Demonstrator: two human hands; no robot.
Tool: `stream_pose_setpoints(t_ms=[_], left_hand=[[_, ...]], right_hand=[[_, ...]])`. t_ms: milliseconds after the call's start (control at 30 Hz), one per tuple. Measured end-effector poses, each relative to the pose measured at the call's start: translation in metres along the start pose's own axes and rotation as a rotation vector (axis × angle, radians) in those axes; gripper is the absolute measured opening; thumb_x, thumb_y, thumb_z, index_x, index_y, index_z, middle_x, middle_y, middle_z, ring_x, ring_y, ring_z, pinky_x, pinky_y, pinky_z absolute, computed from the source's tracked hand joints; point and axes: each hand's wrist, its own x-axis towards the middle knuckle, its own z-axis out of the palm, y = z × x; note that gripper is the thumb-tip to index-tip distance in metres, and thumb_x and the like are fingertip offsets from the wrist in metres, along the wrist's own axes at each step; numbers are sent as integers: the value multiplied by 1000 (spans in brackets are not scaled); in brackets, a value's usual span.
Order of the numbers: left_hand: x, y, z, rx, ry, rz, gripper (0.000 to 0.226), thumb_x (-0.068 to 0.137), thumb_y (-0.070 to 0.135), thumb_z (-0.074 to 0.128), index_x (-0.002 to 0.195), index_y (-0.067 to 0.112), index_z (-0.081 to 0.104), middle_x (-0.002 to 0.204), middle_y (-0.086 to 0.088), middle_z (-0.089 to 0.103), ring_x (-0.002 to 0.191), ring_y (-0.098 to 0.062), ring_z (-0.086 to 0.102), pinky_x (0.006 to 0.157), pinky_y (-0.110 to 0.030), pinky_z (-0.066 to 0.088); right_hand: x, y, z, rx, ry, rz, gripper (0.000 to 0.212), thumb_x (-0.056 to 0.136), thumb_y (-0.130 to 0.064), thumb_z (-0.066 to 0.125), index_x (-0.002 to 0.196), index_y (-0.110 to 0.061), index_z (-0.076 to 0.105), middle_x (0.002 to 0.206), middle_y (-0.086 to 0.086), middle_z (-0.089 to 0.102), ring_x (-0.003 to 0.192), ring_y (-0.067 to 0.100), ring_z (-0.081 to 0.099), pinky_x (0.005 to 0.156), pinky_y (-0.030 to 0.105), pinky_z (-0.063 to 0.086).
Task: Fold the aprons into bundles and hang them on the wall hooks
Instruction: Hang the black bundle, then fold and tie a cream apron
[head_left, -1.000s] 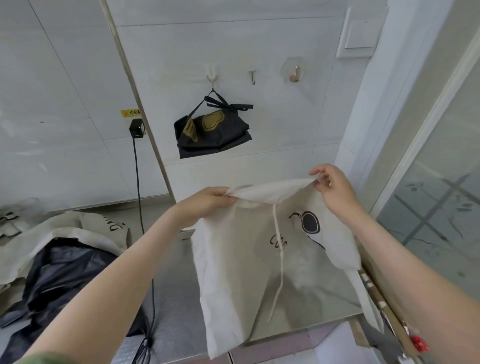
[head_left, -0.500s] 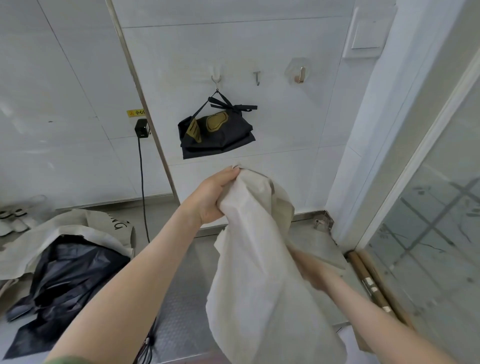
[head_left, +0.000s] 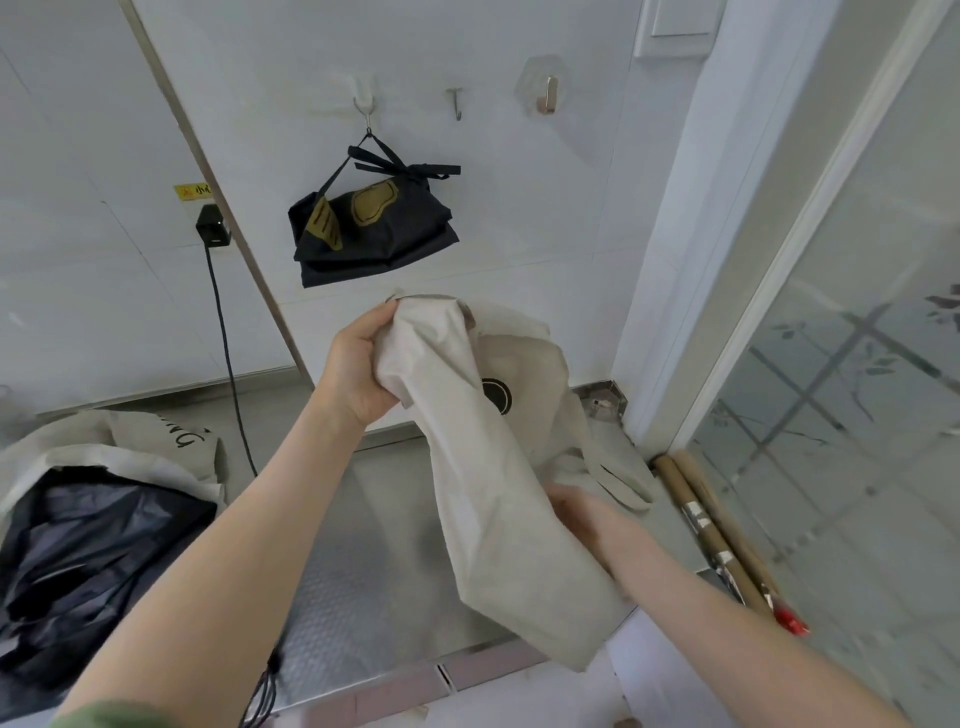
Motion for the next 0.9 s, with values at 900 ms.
stream_pose_setpoints(t_ms=[900], left_hand=[[-17,-10,-54,148,237,-51,17,92,29,55,96,15,65,88,-5,72,87,-22,67,84,-38,50]], right_hand=[[-29,-47,-38,470,64,-442,83,75,-74,54,130,-13,58,126,15,62,116,34,59,105,50,41]])
